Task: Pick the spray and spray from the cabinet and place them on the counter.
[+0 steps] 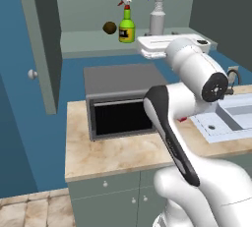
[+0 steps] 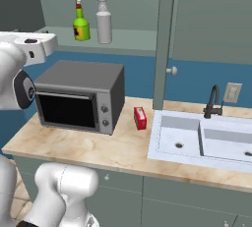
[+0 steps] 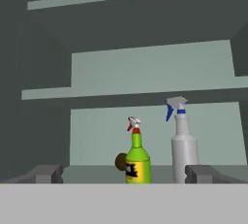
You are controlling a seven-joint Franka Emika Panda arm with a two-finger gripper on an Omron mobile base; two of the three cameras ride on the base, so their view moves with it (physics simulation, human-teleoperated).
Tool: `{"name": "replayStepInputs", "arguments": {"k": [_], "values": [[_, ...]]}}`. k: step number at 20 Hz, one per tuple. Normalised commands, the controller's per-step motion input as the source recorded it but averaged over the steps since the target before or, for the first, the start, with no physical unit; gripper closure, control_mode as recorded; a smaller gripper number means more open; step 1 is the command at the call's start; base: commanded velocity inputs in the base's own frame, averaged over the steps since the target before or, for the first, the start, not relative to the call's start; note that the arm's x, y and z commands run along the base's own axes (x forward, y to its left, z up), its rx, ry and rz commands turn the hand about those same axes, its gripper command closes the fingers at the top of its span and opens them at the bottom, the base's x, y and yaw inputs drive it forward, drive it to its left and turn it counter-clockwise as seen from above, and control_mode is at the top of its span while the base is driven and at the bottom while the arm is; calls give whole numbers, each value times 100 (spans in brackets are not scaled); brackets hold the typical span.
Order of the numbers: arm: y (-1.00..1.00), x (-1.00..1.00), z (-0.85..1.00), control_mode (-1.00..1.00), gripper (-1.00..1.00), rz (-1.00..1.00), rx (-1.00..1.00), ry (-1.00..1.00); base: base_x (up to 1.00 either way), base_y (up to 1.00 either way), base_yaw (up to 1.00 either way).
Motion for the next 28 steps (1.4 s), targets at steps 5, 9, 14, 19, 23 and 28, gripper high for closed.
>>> {"name": "replayStepInputs", "arguments": {"k": [5, 9, 14, 19, 23, 28], "values": [[0, 32, 0, -100, -100, -2, 0, 0, 0, 0, 0], [0, 35, 0, -100, -100, -1, 0, 0, 0, 0, 0], [0, 34, 0, -100, -100, 0, 0, 0, 0, 0, 0], [0, 32, 0, -100, -100, 0, 0, 0, 0, 0, 0], [0, 27, 0, -100, -100, 0, 0, -1, 0, 0, 0], [0, 21, 0, -100, -100, 0, 0, -4, 0, 0, 0]]}}
